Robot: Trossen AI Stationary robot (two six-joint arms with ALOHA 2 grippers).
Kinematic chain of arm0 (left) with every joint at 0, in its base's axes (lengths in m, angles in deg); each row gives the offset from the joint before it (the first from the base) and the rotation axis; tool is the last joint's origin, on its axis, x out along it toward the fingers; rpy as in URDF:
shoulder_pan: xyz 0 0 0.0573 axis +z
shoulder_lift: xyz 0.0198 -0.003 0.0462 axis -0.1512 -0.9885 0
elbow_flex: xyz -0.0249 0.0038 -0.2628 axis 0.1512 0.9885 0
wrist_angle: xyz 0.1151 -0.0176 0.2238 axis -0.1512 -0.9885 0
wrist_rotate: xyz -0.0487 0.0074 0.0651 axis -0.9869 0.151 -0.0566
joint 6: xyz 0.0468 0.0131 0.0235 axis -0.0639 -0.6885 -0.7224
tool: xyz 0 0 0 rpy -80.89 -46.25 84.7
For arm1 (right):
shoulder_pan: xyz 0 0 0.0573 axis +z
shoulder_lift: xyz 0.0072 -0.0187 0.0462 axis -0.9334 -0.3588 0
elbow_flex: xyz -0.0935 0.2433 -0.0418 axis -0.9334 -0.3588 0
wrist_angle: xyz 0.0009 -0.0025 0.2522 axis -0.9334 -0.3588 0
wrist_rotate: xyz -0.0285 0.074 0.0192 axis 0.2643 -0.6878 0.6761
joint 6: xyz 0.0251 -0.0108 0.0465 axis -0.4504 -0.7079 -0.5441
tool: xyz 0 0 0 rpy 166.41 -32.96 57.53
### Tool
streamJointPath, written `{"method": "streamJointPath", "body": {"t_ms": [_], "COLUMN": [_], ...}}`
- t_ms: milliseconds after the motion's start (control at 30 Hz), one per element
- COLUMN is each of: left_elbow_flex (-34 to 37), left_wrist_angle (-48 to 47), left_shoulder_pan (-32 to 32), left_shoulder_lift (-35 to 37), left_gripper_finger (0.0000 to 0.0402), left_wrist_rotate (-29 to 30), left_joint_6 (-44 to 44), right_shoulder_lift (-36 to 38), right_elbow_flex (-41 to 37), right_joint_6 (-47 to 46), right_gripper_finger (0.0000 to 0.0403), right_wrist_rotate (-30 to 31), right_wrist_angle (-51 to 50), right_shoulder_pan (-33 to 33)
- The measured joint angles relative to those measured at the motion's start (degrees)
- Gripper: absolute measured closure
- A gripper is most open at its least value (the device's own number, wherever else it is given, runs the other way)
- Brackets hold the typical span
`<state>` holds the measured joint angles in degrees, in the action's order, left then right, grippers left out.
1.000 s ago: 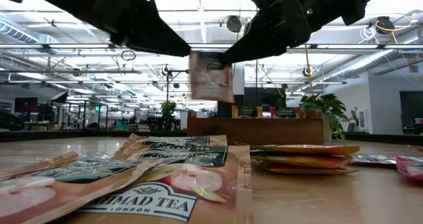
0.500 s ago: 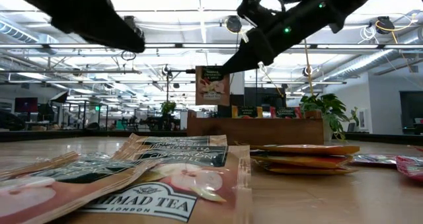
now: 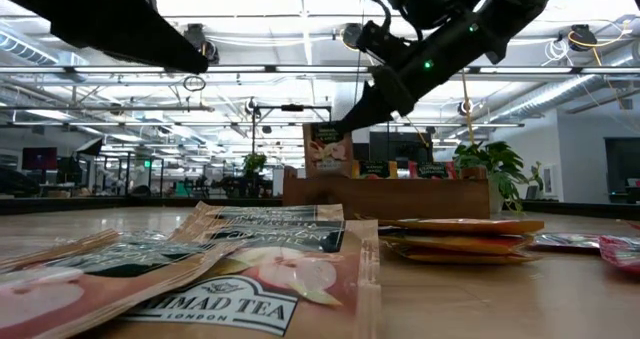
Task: Pick & Place Tea
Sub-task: Put the brown tea bag into the left section of the wooden organiser
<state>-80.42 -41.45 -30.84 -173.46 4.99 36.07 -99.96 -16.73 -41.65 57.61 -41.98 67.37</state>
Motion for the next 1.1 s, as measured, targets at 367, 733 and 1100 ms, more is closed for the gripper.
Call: {"method": "streamJointPath", "body": {"t_ms": [367, 733, 1100], "left_elbow_flex": [0.00, 0.00, 0.00], "left_wrist_angle": [0.28, 0.15, 0.06], "left_shoulder_pan": [0.25, 0.25, 0.25], "left_shoulder_lift": [0.00, 0.02, 0.02], "left_gripper_finger": [0.0358, 0.0357, 0.0357], "left_wrist_rotate": [-0.02, -0.04, -0.06], "left_joint_6": [-0.24, -0.03, 0.13], "right_shoulder_lift": [-2.29, -9.11, -10.20], "right_elbow_flex": [0.00, -0.03, 0.00], "right_joint_6": [1.45, 1.27, 1.87], "right_gripper_finger": [0.0403, 0.0403, 0.0389], "right_wrist_rotate": [-3.47, -3.40, -3.32], "right_wrist_angle": [2.68, 7.18, 5.99], "right_shoulder_pan": [-1.93, -4.44, -5.95]}}
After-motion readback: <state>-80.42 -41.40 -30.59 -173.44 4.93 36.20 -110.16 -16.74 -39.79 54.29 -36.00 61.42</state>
